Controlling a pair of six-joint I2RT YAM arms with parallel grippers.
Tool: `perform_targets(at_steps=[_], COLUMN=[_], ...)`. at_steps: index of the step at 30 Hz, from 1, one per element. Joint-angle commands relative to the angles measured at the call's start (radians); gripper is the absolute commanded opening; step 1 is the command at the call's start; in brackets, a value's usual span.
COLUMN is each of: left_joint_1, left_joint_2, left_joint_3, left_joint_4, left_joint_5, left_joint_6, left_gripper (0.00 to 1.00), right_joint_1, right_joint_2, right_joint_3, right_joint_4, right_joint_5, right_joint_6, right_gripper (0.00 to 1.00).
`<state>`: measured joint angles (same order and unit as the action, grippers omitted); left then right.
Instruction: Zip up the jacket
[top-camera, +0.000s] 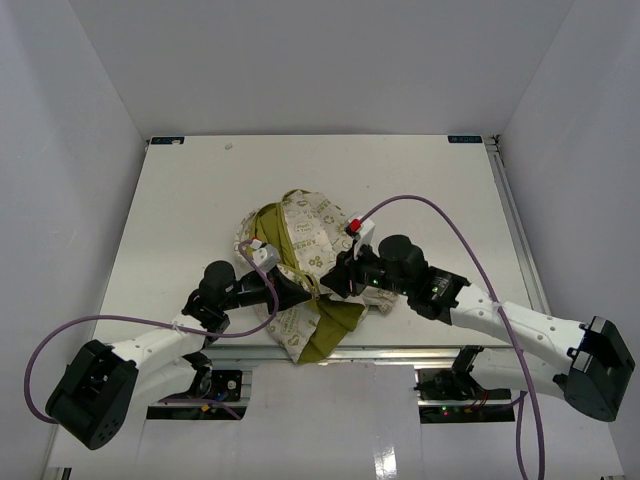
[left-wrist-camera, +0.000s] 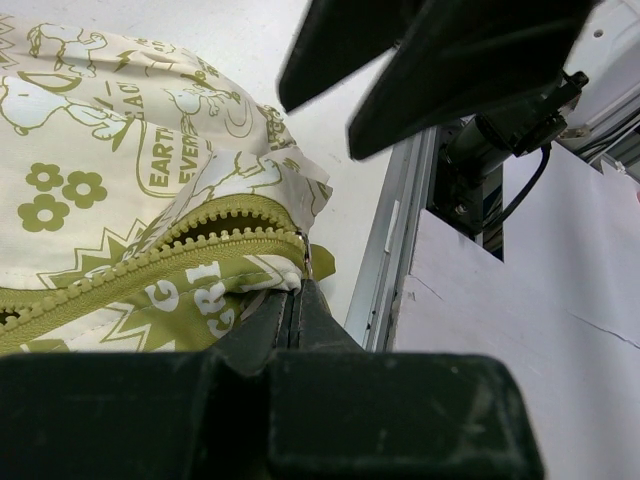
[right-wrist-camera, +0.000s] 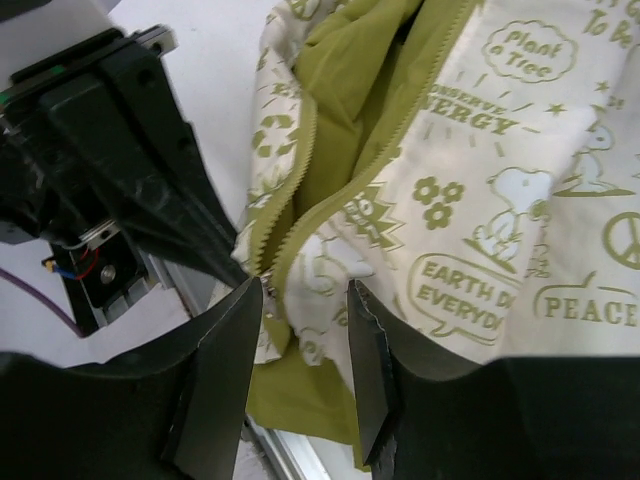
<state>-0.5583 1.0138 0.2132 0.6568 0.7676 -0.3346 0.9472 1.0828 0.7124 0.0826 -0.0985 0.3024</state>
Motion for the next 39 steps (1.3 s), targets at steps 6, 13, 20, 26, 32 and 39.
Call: perform_targets(at_steps=[6,13,20,26,32,39], left_joint_1=[0.001,0.001,0.001,0.001,0.001,0.001], left_joint_2=[-0.007,-0.011,-0.010,-0.004,-0.004,-0.007], left_joint_3=[0.038,0.036,0.037,0.039,0.041,0.039], left_joint_4=[-0.008,-0.008,-0.008,-0.005,-0.007,-0.006], left_joint_5=[0.001,0.004,0.007,0.010,0.010,0.009], left_joint_6=[0.009,0.008,0.009,0.009,0.010,0.011], left_gripper=[0.00,0.00,0.00,0.00,0.00,0.00], right_joint_1=[0.162,0.249,0.287,0.303,0.321,0.334], right_joint_2=[0.010,0.085,0.156,0.181,0.182,0.199], right_joint_3=[0.018,0.062,0.115,0.123,0.135,0.137], right_joint_4=[-0.030,-0.070,-0.081,-0.081,-0.123,-0.137], right_joint_5=[0.222,0.365,0.447,0.494,0.534,0.552], right_joint_6=[0.047,0.052,0.056,0.062,0.070,0.070], right_gripper=[0.43,0.43,0.43,0.41,0.40,0.38])
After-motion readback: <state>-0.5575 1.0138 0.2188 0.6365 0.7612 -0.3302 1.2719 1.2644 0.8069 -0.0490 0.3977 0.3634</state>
